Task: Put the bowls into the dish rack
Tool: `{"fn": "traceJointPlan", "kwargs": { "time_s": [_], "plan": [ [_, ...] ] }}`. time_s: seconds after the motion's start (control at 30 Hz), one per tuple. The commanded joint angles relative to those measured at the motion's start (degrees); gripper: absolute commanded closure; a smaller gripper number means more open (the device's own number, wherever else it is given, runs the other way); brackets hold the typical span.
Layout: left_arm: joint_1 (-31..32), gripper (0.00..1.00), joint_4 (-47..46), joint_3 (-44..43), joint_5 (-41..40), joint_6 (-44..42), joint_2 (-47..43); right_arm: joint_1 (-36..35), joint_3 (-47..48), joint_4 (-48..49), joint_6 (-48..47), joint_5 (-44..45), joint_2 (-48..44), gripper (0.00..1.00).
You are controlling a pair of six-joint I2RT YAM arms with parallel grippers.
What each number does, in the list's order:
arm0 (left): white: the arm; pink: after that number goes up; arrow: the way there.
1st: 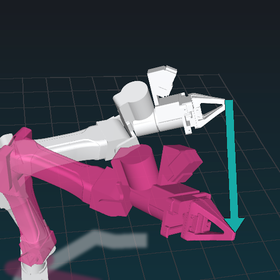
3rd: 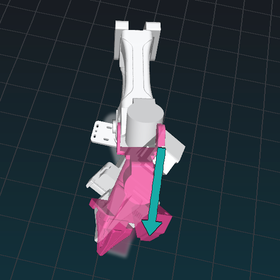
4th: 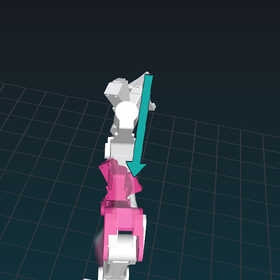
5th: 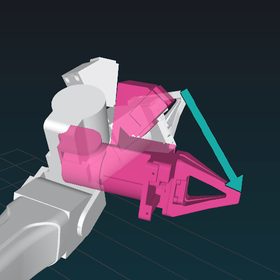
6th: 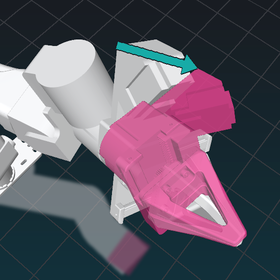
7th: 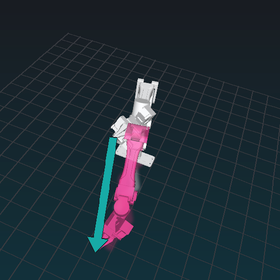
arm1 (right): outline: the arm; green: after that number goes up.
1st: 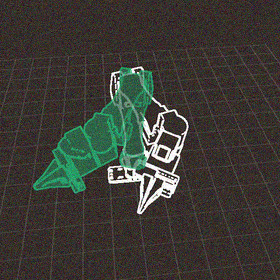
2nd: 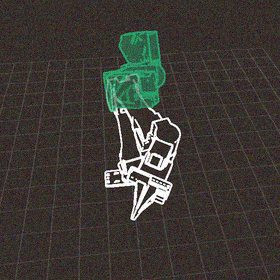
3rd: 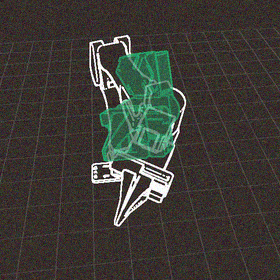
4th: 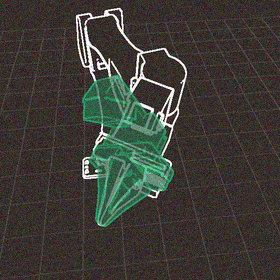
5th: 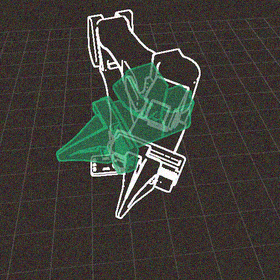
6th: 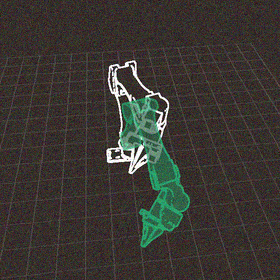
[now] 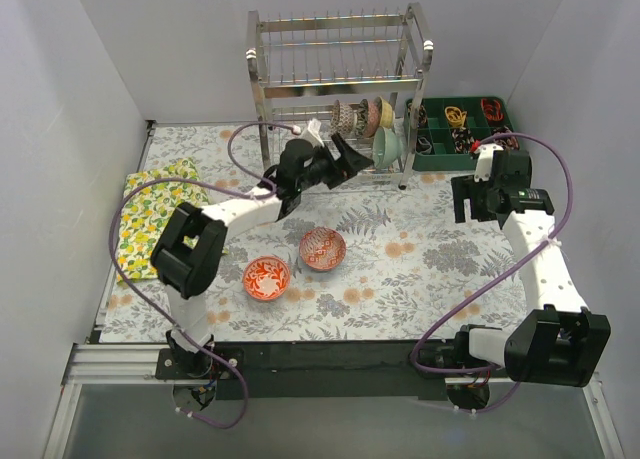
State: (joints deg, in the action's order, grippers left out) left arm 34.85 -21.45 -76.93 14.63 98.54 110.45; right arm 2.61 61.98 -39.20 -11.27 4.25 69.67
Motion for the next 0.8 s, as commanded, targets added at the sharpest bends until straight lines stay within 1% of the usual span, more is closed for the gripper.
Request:
{"fn": "traceJointPlan", "kwargs": {
  "time_s": [0.0,0.03,0.07,0.1,0.13,0.17,0.2,0.27,0.3,0.37,0.4,0.43,0.47,0.5,0.6,0.63,0.77],
  "plan": [
    [3.9,0.22,-3.3,13.7,13.7,-28.9,-11.4,0.2,-1.7,5.3,2.4,-2.9,-1.8,0.08],
    [5.0,0.22,-1.8,18.7,14.1,-33.7,-15.9,0.1,-2.6,5.7,2.7,-3.4,-1.9,0.08],
    [6.1,0.22,-1.7,22.0,13.8,-42.3,-18.3,0.1,-3.0,6.1,2.9,-3.8,-2.0,0.08],
    [7.5,0.22,0.4,24.2,14.1,-45.9,-20.4,0.1,-3.4,6.8,3.2,-3.8,-2.5,0.08],
    [8.4,0.22,2.5,26.5,14.4,-49.2,-24.6,0.0,-4.2,7.4,3.5,-3.8,-2.9,0.08],
    [8.9,0.22,5.0,26.9,15.6,-56.4,-26.2,0.0,-4.8,7.9,4.2,-3.8,-3.5,0.08],
    [9.5,0.22,11.2,26.8,16.8,-59.4,-28.2,0.0,-5.4,8.6,4.3,-5.4,-4.8,0.07],
    [9.5,0.22,16.6,26.3,18.8,-64.3,-32.8,-0.2,-7.5,9.8,4.5,-5.5,-6.2,0.07],
    [9.6,0.22,22.8,25.9,19.6,-70.1,-34.0,-0.4,-8.2,10.0,4.5,-5.4,-7.3,0.06],
    [9.7,0.22,28.5,24.4,19.9,-74.4,-36.3,-0.9,-9.5,9.9,4.5,-5.0,-8.1,0.04],
    [9.8,0.22,33.4,24.0,19.6,-78.5,-36.7,-1.1,-9.9,9.8,4.5,-4.9,-9.0,0.03],
    [9.9,0.23,35.5,23.8,19.6,-80.2,-36.9,-1.6,-10.2,9.8,4.5,-5.0,-9.4,0.03],
    [9.9,0.24,37.6,23.2,19.7,-82.4,-37.2,-1.8,-10.5,9.9,4.6,-5.3,-9.8,0.02],
    [10.0,0.3,40.8,23.1,19.5,-85.5,-37.3,-2.0,-10.8,10.0,4.7,-5.4,-10.4,0.02],
    [10.1,0.34,43.4,23.3,17.9,-89.2,-37.1,-2.2,-11.2,9.9,5.1,-6.5,-11.4,0.02],
    [10.1,0.35,43.6,23.6,17.3,-91.7,-37.1,-2.3,-11.2,9.9,5.2,-6.9,-11.7,0.02],
    [10.7,0.37,44.2,24.5,13.6,-96.8,-35.3,-2.5,-11.4,9.8,5.3,-7.2,-12.7,0.03]
  ]
}}
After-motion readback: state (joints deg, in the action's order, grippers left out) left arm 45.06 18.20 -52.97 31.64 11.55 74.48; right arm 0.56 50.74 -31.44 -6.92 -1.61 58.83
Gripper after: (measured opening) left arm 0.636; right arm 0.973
